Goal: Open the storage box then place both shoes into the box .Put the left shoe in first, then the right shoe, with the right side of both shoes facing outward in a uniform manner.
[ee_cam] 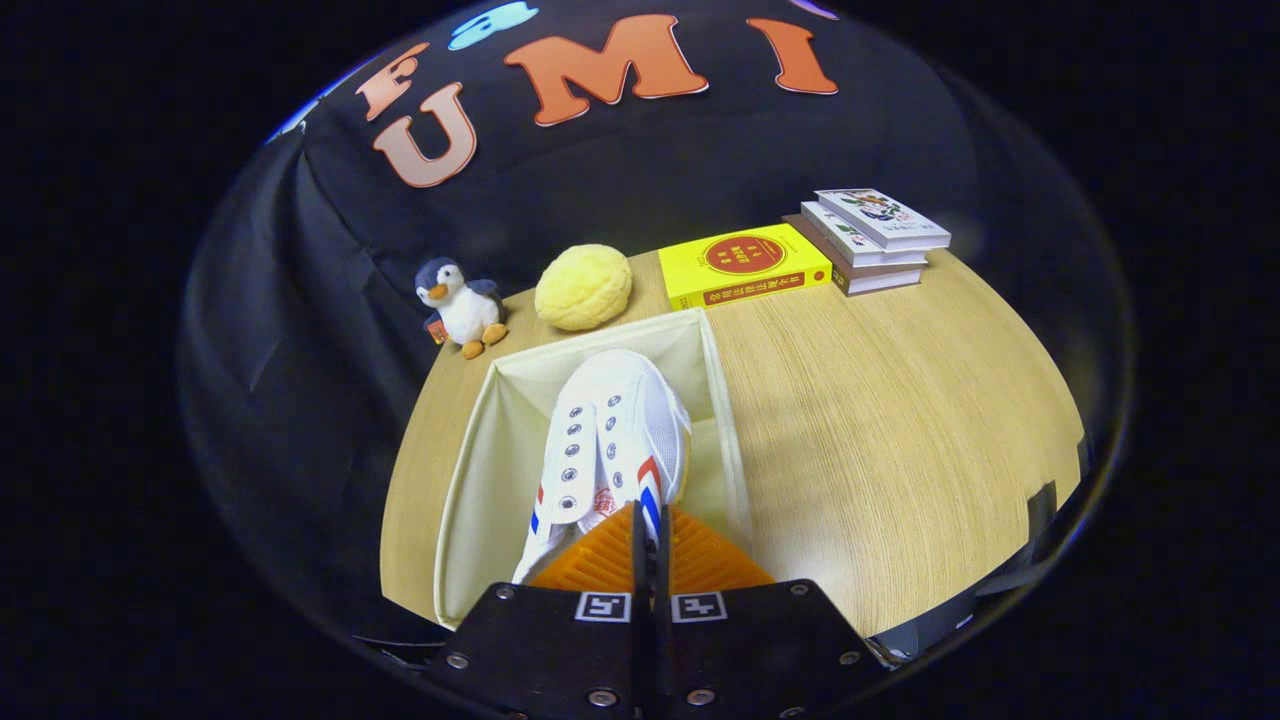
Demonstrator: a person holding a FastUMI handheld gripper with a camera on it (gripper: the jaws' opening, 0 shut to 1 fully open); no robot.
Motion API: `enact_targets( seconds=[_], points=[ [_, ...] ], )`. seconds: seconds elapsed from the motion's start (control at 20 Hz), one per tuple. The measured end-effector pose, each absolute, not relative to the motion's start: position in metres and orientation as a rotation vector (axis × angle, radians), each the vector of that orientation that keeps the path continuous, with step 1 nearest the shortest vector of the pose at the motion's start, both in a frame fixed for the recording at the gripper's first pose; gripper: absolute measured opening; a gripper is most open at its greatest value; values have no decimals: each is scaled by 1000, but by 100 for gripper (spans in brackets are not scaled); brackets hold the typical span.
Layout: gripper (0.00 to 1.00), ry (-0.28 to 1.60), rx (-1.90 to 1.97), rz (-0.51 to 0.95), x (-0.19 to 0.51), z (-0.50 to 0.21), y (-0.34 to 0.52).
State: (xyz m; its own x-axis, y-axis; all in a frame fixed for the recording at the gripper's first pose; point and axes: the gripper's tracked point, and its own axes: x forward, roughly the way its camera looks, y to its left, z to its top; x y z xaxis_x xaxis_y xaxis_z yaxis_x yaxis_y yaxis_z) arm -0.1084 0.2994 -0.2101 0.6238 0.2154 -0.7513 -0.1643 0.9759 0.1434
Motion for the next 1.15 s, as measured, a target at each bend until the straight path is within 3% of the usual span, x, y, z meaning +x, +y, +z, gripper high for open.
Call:
enact_targets(
  seconds=[0.2, 0.3, 0.75, 1.15],
  points=[
    [12, 837, 129, 276, -108, -196, 324],
    [13, 775, 105, 279, -100, -171, 316],
    [98, 523, -40, 228, -93, -65, 272],
    [99, 354, -12, 197, -101, 2, 232]
  ],
)
